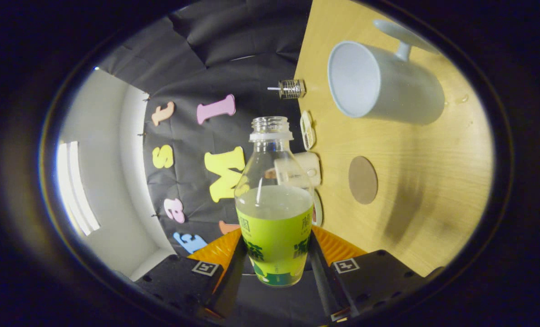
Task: Take the bottle from table, then pour the juice into the cup, finally place the bottle on the coaster
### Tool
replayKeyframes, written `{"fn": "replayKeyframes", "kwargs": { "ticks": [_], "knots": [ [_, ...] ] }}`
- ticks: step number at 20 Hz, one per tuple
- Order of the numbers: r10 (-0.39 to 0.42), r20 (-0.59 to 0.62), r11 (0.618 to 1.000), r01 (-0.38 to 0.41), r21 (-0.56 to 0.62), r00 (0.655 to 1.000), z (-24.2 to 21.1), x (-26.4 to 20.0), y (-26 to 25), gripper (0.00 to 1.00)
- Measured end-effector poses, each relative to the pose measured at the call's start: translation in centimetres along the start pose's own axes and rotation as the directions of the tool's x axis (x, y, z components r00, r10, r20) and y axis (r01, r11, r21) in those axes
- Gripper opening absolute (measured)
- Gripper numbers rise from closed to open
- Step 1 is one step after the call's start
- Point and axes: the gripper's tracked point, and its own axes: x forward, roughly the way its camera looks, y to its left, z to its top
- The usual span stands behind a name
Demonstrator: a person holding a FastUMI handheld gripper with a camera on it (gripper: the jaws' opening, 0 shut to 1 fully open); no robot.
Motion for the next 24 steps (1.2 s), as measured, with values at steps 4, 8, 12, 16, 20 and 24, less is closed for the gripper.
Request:
{"fn": "replayKeyframes", "kwargs": {
  "ticks": [4, 8, 12, 16, 20, 24],
  "knots": [
    [0.021, 0.016, 0.998, -0.022, 0.051, 1.0, 0.5, 0.1, 0.7, 0.76],
    [0.04, 0.037, 0.993, -0.043, 0.11, 0.999, 1.4, -0.1, 1.0, 0.76],
    [0.055, 0.058, 0.983, -0.064, 0.173, 0.997, 1.8, -1.0, 1.2, 0.76],
    [0.074, 0.057, 0.975, -0.084, 0.204, 0.996, 1.9, -0.7, 1.8, 0.76],
    [0.089, 0.068, 0.963, -0.104, 0.249, 0.994, 2.3, -0.6, 2.2, 0.76],
    [0.099, 0.087, 0.948, -0.121, 0.294, 0.991, 3.0, -0.5, 2.6, 0.76]
  ]
}}
